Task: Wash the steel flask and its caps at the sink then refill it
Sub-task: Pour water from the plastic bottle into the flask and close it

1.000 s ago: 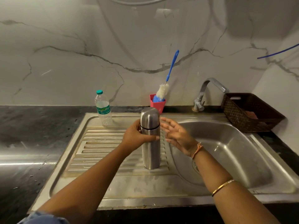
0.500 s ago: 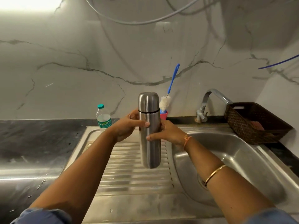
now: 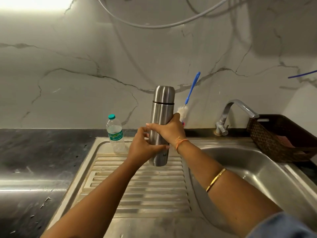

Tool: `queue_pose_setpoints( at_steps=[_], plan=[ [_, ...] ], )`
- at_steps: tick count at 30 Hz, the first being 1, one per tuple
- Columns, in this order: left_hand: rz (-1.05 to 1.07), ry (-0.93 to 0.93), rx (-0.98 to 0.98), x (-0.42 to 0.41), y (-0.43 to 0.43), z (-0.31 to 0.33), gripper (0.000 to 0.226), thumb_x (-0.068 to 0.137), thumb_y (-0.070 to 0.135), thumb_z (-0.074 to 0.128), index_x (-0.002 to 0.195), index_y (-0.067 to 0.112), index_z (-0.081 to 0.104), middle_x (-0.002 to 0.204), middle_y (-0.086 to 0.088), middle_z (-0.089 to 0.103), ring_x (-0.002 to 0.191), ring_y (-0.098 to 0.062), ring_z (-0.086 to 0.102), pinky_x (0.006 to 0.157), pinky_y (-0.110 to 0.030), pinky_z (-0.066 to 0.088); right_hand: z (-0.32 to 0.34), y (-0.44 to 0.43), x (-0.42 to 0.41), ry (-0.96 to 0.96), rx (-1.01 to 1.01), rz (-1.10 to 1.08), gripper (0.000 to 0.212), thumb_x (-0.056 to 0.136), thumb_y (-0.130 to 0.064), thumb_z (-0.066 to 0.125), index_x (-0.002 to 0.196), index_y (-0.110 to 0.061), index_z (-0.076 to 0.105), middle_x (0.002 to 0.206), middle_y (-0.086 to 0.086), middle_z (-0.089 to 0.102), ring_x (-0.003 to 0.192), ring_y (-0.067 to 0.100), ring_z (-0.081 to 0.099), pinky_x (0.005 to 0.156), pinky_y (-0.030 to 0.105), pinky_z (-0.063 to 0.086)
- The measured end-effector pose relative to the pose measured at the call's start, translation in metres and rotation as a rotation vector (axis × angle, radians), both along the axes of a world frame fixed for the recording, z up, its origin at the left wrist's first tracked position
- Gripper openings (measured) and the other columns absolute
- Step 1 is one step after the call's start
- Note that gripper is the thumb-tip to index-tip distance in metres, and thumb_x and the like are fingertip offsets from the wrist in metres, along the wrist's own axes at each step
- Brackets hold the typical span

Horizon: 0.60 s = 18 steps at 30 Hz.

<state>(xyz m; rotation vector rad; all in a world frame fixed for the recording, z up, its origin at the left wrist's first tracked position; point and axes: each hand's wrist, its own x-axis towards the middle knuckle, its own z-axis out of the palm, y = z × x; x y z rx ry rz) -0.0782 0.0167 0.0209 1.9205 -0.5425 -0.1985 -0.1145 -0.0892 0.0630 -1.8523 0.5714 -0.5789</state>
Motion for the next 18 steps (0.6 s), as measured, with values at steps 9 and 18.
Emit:
queue_pose_setpoints(
  at_steps=[9, 18],
  plan=[
    [-0.244, 0.280, -0.227, 0.030, 0.011, 0.005, 0.054, 0.073, -0.002, 0.074, 0.120, 0.011, 0.051, 0.116, -0.014, 0.056, 0.079, -0.008, 0.068, 0.063, -0.016, 0.052, 0.014, -0.039, -0.006, 0.230, 0.210, 0.433, 0.061, 0.074, -0.026, 0.076, 0.128, -0.023, 0.047, 0.116, 0.003, 0.062, 0.106, 0.022, 0.060, 0.084, 0.042, 0.053],
    [-0.304, 0.217, -0.030, 0.069, -0.010, -0.015, 0.066, 0.073, 0.000, 0.076, 0.129, 0.020, 0.049, 0.121, 0.006, 0.058, 0.113, -0.012, 0.052, 0.087, -0.026, 0.045, -0.019, -0.044, 0.022, 0.187, -0.109, 0.337, 0.069, 0.066, -0.012, 0.082, 0.124, -0.012, 0.045, 0.118, 0.006, 0.060, 0.111, 0.022, 0.056, 0.098, 0.037, 0.047]
  ],
)
